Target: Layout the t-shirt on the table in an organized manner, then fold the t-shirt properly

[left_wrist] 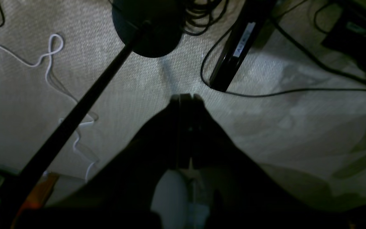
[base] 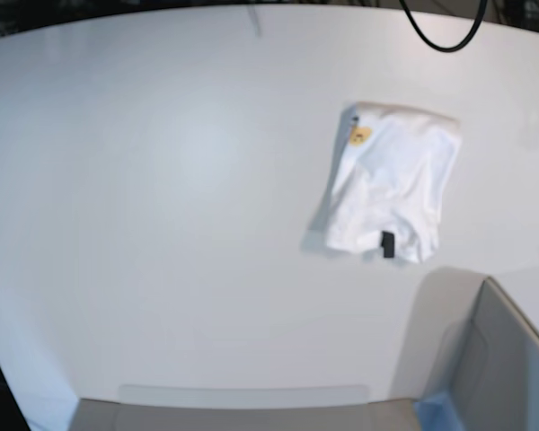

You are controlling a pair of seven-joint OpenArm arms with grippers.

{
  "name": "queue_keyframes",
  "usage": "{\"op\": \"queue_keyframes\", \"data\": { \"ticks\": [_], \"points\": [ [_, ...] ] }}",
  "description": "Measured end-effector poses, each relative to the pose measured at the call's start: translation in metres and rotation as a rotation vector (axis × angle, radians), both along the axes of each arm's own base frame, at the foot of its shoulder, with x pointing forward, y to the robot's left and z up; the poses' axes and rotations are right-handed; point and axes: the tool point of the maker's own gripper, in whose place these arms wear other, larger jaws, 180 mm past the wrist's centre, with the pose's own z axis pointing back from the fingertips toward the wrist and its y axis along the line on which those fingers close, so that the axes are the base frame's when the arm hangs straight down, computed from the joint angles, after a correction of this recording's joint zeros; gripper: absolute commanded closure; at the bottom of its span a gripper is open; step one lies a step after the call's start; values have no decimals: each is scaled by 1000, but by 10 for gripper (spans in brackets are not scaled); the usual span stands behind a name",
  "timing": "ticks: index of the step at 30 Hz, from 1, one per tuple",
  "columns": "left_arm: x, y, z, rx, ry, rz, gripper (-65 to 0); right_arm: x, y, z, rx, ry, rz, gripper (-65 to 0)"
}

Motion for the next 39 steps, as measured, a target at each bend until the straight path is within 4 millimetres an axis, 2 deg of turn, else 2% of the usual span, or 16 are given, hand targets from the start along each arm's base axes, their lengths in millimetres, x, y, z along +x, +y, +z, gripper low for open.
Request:
{"op": "queue_keyframes", "data": {
  "ticks": [4, 11, 18, 24, 28, 39],
  "points": [
    [14, 0, -3, 0, -33, -1, 0, 10, 2, -1, 5, -17, 0, 0],
    [12, 0, -3, 2, -27, 6, 0, 12, -4, -1, -5, -20, 2, 0],
    [29, 0, -6, 2, -56, 3, 0, 17, -16, 2, -21, -33, 10, 0],
    [23, 0, -5, 2, -43, 4, 0, 26, -18, 1, -22, -47, 11, 0],
    [24, 1, -5, 2, -44, 4, 0, 26, -24, 3, -33, -46, 13, 0],
    [24, 1, -5, 2, -44, 6, 0, 26, -21, 2, -28, -45, 15, 0]
  ]
}}
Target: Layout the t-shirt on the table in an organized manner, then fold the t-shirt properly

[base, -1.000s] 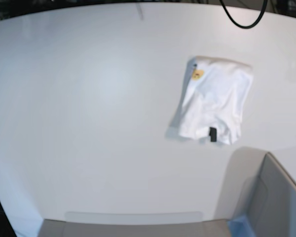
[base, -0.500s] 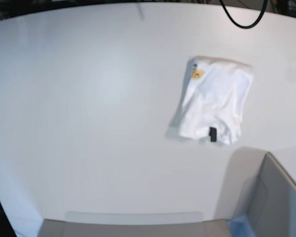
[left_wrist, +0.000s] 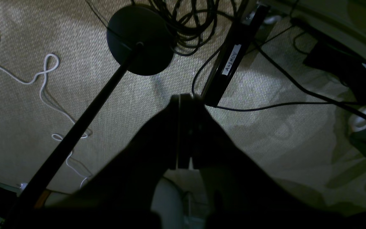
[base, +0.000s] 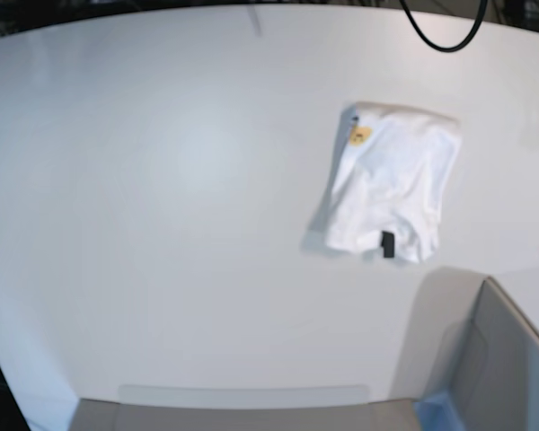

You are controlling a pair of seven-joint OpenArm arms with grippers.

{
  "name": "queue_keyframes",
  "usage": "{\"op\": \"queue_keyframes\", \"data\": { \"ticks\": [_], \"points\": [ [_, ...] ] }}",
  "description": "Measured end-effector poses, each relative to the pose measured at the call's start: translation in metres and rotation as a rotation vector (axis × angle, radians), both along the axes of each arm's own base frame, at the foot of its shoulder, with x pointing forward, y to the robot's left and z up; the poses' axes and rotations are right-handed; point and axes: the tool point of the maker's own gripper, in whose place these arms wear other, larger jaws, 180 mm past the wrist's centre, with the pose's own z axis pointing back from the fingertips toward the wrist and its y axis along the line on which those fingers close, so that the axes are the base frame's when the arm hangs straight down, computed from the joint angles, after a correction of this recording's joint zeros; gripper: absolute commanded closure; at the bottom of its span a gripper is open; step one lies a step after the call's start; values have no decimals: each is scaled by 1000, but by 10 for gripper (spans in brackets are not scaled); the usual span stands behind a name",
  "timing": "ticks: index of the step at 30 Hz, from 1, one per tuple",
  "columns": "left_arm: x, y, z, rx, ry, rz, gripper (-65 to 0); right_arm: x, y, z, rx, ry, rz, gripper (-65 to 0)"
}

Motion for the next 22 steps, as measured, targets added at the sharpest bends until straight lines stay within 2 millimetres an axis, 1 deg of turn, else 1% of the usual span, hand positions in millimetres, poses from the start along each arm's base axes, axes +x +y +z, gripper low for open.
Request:
{"op": "queue_keyframes", "data": {
  "ticks": [3, 4, 12, 17, 22],
  "points": [
    [2, 0, 0, 0, -4, 0, 0, 0, 1, 0, 1, 0, 0, 0],
    [10, 0, -2, -1, -14, 0, 0, 0, 2, 0, 3, 0, 0, 0],
    [30, 0, -5, -1, -46, -2, 0, 0, 4, -1, 8, 2, -1, 0],
    [28, 1, -5, 1, -43, -2, 0, 3, 15, -3, 21, 0, -5, 0],
    [27, 11, -4, 13, -33, -6, 0, 5, 12, -3, 16, -3, -4, 0]
  ]
}}
